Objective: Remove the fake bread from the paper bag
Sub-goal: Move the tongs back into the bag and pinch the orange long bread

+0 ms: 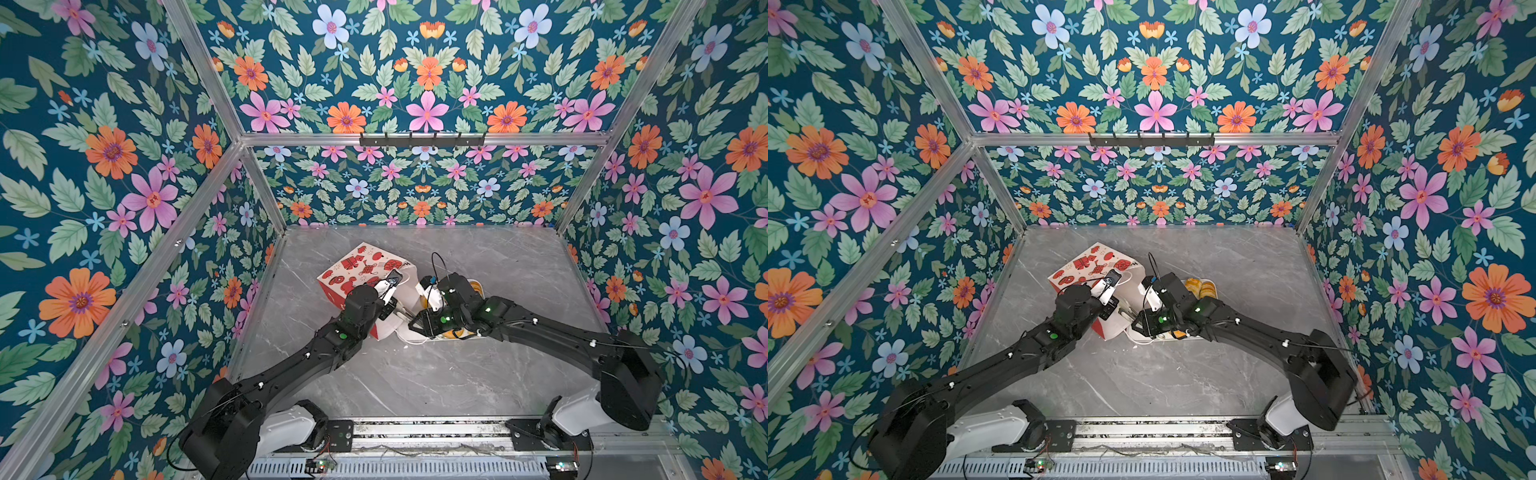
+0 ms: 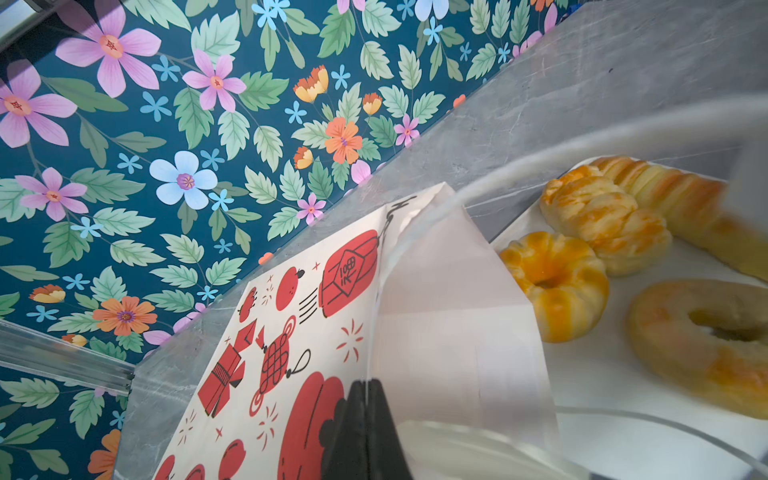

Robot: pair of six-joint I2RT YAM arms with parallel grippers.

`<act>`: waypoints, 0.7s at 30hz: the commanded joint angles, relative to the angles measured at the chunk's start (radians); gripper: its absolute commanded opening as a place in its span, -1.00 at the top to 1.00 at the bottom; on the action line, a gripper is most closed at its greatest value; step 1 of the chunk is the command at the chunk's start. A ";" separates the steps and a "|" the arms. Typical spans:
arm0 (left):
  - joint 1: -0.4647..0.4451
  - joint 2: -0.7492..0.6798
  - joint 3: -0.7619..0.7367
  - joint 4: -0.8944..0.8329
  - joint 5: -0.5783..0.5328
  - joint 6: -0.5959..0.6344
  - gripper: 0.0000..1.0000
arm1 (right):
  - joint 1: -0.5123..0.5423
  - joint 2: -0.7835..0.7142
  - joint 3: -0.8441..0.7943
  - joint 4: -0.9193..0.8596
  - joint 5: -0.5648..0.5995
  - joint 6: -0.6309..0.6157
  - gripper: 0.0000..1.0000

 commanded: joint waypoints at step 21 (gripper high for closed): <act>-0.002 -0.014 0.021 0.022 0.086 -0.052 1.00 | -0.018 0.328 0.192 0.117 -0.050 0.134 0.19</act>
